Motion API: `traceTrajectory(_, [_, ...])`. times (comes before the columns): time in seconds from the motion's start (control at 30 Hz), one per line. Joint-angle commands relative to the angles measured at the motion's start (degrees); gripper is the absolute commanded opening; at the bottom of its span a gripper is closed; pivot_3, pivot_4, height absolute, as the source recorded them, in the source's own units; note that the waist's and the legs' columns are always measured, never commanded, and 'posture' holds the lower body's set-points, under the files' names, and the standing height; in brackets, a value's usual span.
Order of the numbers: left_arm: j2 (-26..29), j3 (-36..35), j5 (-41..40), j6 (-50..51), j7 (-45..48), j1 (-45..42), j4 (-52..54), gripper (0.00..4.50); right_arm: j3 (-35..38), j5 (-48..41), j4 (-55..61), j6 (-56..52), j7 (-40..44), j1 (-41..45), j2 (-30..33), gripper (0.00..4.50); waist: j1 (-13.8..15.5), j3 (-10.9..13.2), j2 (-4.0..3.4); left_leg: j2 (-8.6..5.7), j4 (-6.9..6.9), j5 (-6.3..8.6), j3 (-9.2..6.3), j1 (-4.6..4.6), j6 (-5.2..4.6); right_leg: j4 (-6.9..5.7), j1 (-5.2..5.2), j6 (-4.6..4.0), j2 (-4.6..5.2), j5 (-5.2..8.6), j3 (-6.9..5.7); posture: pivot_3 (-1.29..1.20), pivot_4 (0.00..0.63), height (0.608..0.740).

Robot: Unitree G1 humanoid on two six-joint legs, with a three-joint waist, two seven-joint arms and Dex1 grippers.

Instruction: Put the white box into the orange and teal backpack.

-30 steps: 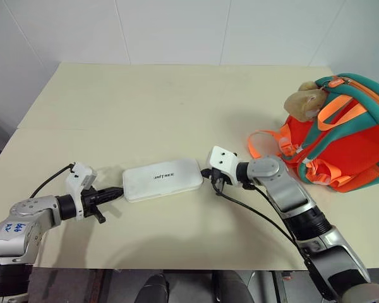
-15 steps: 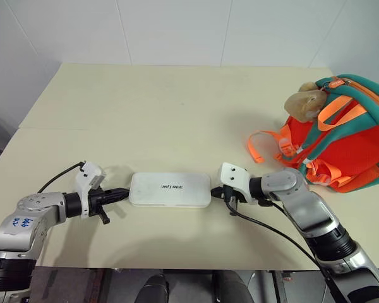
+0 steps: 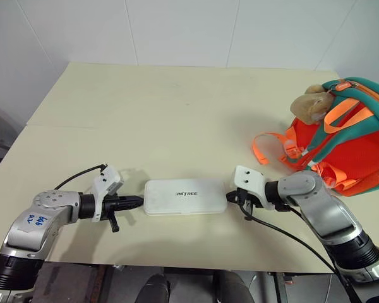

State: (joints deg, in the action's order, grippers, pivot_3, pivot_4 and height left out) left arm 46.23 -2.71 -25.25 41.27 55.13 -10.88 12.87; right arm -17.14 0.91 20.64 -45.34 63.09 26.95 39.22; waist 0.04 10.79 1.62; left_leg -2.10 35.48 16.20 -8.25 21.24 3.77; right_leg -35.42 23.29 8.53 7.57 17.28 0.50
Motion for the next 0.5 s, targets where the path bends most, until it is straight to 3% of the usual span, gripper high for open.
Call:
traceTrajectory(0.03, [-2.2, 6.3, -2.3, -1.0, 4.1, -0.2, 5.0, 0.0, -2.7, -5.6, 6.4, 0.2, 2.0, -0.3, -2.3, 0.12, 0.0, 0.0, 0.0, 0.0, 0.0, 0.01, 0.0, 0.0, -0.01, 0.01, -0.01, 0.0, 0.0, 0.0, 0.0, 0.0, 0.15, 0.74])
traceTrajectory(0.5, [-3.6, 7.2, 0.4, -2.1, 4.9, -1.2, 2.6, 0.0, -3.0, -6.0, 5.7, -2.4, 2.1, 0.0, -1.8, 0.12, 0.0, 0.0, -0.01, -0.01, 0.14, 0.08, 0.0, -0.02, -0.14, 0.05, -0.14, 0.06, 0.0, -0.04, -0.01, 0.0, 0.15, 0.74])
